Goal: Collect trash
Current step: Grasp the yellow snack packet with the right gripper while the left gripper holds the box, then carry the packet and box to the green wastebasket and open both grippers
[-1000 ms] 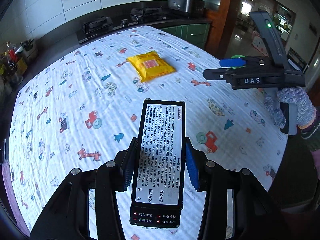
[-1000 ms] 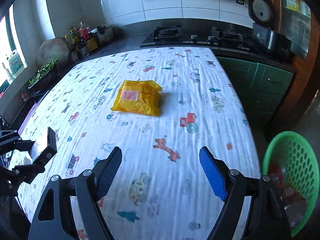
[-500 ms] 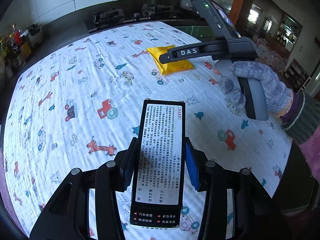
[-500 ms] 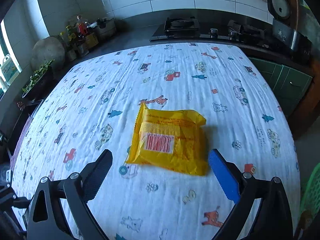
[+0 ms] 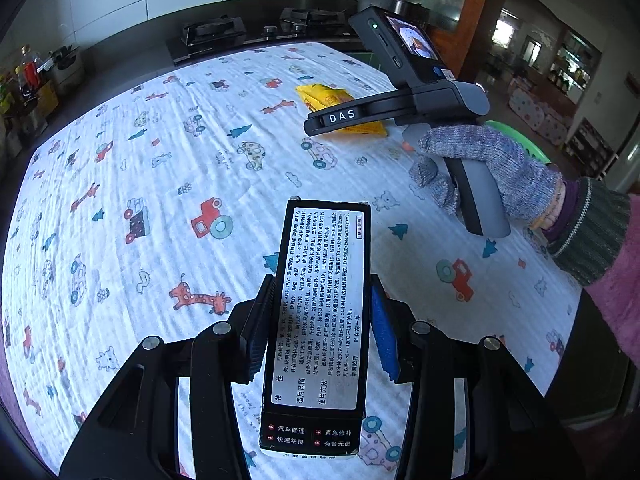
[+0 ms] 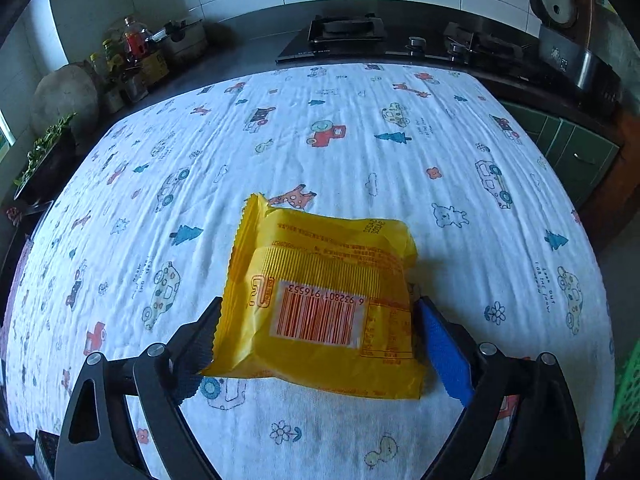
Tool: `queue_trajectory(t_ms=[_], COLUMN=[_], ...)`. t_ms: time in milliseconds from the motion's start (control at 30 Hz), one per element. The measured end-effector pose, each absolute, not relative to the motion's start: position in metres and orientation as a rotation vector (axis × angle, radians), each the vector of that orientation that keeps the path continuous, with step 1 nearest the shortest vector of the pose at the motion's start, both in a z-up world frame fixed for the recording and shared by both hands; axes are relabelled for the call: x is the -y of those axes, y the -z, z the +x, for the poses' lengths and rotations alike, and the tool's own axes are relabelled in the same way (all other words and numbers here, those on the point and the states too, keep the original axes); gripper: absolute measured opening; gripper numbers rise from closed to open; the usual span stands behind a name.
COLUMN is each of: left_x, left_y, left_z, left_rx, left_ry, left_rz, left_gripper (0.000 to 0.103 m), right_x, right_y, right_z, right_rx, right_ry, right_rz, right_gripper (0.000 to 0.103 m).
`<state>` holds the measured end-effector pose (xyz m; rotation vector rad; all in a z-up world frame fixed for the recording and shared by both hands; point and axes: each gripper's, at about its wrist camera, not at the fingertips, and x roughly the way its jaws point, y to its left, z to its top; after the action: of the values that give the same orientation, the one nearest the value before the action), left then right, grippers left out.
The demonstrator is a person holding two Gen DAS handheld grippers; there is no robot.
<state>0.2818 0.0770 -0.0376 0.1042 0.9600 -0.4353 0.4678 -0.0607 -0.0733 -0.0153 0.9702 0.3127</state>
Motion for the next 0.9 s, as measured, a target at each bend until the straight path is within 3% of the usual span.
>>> queue_trajectory(t_ms=[400, 900], left_x=[-0.068, -0.012], left_y=[0.033, 0.021], left_z=[0.279, 0.27], left_rx=[-0.954, -0.931], left_ry=[0.442, 0.538], left_rz=[0.109, 0.128], left_gripper=[0.045, 0.045], right_x=[0.066, 0.142], right_y=[0.062, 0.011], right_z=[0.445, 0.374], right_rx=[-0.928, -0.823], right_ry=[-0.338, -0.311], right_rz=[-0.02, 0.062], right_gripper=[0.073, 0.071])
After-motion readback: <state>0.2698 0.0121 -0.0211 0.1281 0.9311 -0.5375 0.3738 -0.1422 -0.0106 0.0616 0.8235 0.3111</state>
